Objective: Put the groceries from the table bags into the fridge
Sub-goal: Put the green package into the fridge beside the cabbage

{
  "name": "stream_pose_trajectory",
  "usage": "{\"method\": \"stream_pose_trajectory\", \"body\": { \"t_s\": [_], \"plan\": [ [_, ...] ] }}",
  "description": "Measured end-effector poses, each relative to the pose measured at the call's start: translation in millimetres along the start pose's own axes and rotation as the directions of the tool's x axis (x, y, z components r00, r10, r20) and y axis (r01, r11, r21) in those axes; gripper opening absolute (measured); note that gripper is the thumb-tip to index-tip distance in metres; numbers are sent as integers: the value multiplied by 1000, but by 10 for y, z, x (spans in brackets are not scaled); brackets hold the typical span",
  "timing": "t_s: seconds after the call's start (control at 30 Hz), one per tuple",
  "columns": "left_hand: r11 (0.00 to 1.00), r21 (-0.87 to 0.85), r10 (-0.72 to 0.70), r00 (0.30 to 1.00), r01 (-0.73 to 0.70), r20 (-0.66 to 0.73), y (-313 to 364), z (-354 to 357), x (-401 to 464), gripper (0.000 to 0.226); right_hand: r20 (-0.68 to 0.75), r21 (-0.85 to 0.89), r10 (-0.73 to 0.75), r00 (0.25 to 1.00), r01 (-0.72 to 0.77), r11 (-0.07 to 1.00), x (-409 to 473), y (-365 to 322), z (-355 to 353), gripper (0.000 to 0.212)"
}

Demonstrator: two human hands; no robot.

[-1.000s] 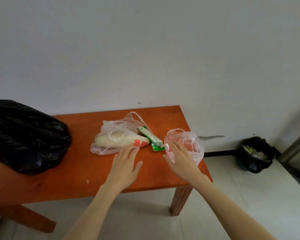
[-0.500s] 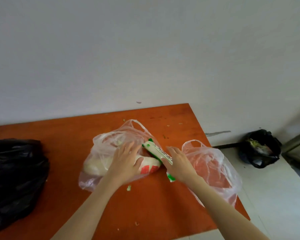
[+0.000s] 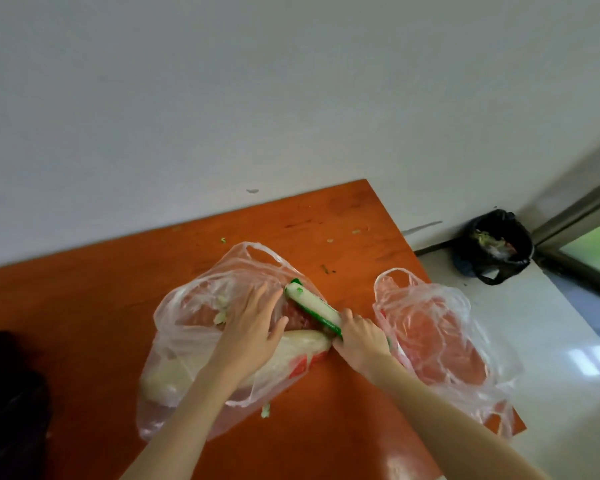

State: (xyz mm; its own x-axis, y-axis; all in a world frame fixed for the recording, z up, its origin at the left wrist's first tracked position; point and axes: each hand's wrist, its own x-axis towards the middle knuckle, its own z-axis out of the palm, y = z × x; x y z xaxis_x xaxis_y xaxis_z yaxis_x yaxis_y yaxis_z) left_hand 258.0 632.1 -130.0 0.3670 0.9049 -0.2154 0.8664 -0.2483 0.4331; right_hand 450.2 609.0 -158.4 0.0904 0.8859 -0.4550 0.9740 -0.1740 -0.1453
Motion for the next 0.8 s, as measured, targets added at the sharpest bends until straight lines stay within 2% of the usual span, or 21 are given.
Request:
{"method": "stream_pose_trajectory", "body": {
  "t_s": [0.1, 0.23, 0.37, 0.47, 0.63, 0.8],
  "plan": [
    [997, -82, 2, 999, -6, -54, 35, -26, 2, 52, -70, 211, -3, 998, 18, 977, -129, -38, -105, 32],
    [971, -237, -17, 987, -21, -159, 181, -69, -77, 49, -139, 517, 14, 990, 60, 854, -410, 13, -270, 23],
    [944, -311, 44, 975, -112, -218, 543, -53, -228, 43, -227, 652, 59, 972, 106, 751, -902, 265, -388, 30],
    [921, -343, 122, 973, -185, -198, 966, 59, -409, 43, -269, 673, 156, 950, 69, 737, -1450, 568, -337, 34],
    [837, -436, 317, 943, -330, -105, 1848, 428, -969, 44, -341, 745, 391, 855, -7, 667, -2681, 1168, -12, 35],
    [748, -442, 563, 826, -496, 24, 2757, 972, -1861, 43, -337, 850, 650, 681, -78, 522, -4079, 1763, 591, 14]
  ]
}}
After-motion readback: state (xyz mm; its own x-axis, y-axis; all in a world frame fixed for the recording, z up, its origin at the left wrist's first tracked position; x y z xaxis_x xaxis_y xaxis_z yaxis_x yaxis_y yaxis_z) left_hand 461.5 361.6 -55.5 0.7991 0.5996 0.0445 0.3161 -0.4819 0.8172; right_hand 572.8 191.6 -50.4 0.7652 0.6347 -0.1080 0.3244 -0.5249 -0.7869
